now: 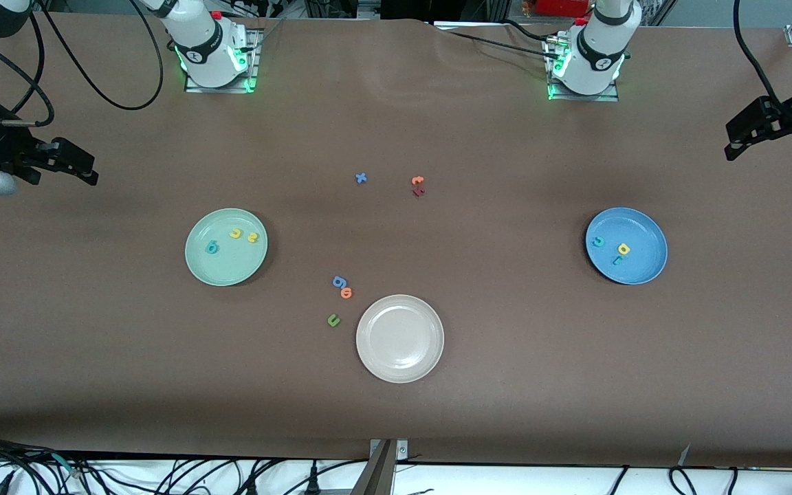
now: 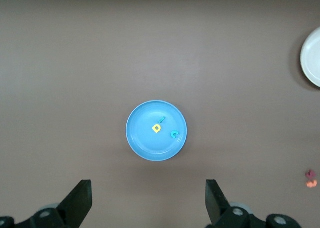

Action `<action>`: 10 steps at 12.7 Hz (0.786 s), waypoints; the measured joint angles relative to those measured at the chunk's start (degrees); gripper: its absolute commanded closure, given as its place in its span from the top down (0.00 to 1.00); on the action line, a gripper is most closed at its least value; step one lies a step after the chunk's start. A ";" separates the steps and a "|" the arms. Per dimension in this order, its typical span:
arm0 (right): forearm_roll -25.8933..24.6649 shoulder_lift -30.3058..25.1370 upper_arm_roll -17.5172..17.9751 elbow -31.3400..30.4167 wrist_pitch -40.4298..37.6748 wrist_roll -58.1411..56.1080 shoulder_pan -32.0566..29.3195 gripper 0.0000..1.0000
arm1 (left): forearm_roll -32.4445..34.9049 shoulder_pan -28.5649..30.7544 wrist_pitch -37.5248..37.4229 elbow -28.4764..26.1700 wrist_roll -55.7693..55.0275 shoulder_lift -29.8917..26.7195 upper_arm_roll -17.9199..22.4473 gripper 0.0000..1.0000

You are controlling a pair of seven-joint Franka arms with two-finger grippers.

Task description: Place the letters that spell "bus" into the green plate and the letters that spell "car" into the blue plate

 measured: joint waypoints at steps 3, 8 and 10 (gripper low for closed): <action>0.00 0.00 -0.02 0.00 0.00 0.00 0.00 1.00 | -3.94 0.34 -0.13 -1.31 -2.29 -0.33 0.97 1.00; 0.00 0.00 -0.24 0.00 0.01 0.00 0.00 1.00 | -5.38 1.08 -0.47 -1.59 -2.80 -0.46 1.58 1.00; 0.00 0.00 -0.24 0.00 0.01 0.00 0.00 1.00 | -5.38 1.05 -0.48 -1.59 -2.80 -0.60 1.53 1.00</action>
